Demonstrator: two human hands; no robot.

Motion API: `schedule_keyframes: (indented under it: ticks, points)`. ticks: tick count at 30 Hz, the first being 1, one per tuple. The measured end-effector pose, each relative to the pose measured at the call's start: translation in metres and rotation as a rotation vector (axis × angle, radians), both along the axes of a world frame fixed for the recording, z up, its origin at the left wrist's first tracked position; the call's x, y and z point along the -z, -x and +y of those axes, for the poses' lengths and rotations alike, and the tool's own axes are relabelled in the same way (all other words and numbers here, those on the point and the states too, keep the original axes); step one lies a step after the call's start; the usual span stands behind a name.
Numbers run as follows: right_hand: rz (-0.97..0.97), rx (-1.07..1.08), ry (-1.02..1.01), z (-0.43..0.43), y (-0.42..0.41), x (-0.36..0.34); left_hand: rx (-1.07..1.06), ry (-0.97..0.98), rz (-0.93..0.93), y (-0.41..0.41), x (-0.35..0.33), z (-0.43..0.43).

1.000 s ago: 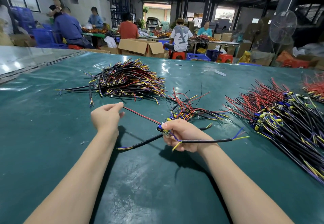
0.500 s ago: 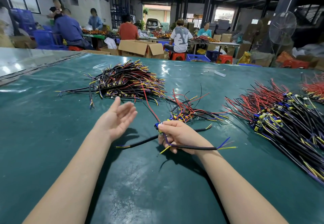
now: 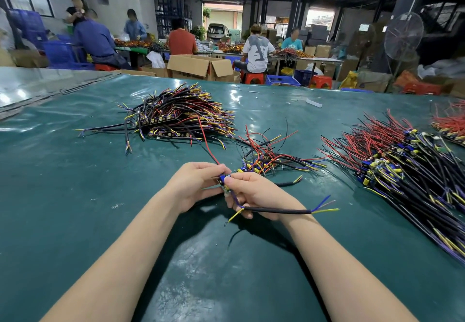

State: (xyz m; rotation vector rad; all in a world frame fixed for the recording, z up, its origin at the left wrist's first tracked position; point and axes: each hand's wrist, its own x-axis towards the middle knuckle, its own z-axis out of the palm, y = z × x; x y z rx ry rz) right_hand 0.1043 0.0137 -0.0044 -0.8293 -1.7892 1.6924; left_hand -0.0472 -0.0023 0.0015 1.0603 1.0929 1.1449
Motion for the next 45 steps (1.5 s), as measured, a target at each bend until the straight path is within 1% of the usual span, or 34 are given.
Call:
schedule_keyframes:
  ticks: [4,6,8,11,15,21,26,28,30,33,35,38,40,43,45]
  points:
    - [0.057,-0.025,0.090,-0.001,-0.003,-0.002,0.059,-0.015,-0.166,0.001,-0.001,-0.001]
    - [0.074,-0.024,0.111,-0.002,-0.003,-0.002,0.087,-0.032,-0.214,0.004,-0.003,0.000]
    - [0.089,-0.020,0.123,-0.001,-0.003,-0.002,0.095,-0.036,-0.202,0.005,-0.002,0.000]
    - [0.080,-0.022,0.125,-0.001,-0.004,-0.001,0.073,-0.033,-0.131,0.002,0.001,0.000]
    - [0.084,-0.024,0.125,0.000,-0.003,0.000,-0.042,-0.040,-0.140,-0.002,0.002,0.001]
    - [0.026,-0.037,0.076,-0.002,-0.001,-0.002,-0.254,0.014,-0.253,-0.002,-0.001,0.002]
    - [-0.021,-0.051,0.026,-0.003,-0.001,-0.002,-0.452,-0.024,-0.278,0.009,-0.001,0.003]
    - [-0.042,-0.060,0.012,-0.003,0.001,-0.002,-0.488,-0.042,-0.286,0.012,-0.001,0.003]
    - [-0.036,-0.060,0.017,-0.003,0.000,-0.002,-0.487,-0.040,-0.303,0.012,-0.001,0.004]
    - [-0.037,-0.047,0.032,-0.001,-0.002,-0.001,-0.494,0.002,-0.383,0.018,-0.003,0.004]
    - [-0.053,-0.048,0.035,0.000,-0.003,0.001,-0.515,0.023,-0.438,0.024,-0.005,0.005]
    - [-0.099,-0.047,0.038,0.002,-0.004,0.002,-0.523,0.055,-0.468,0.029,-0.006,0.005]
    - [-0.123,-0.047,0.034,0.003,-0.005,0.002,-0.499,0.104,-0.503,0.029,-0.007,0.003]
    - [-0.167,-0.048,0.010,0.004,-0.005,0.002,-0.441,0.203,-0.643,0.030,-0.009,0.001]
    - [-0.179,-0.045,0.006,0.004,-0.005,0.002,-0.433,0.217,-0.672,0.030,-0.010,0.000]
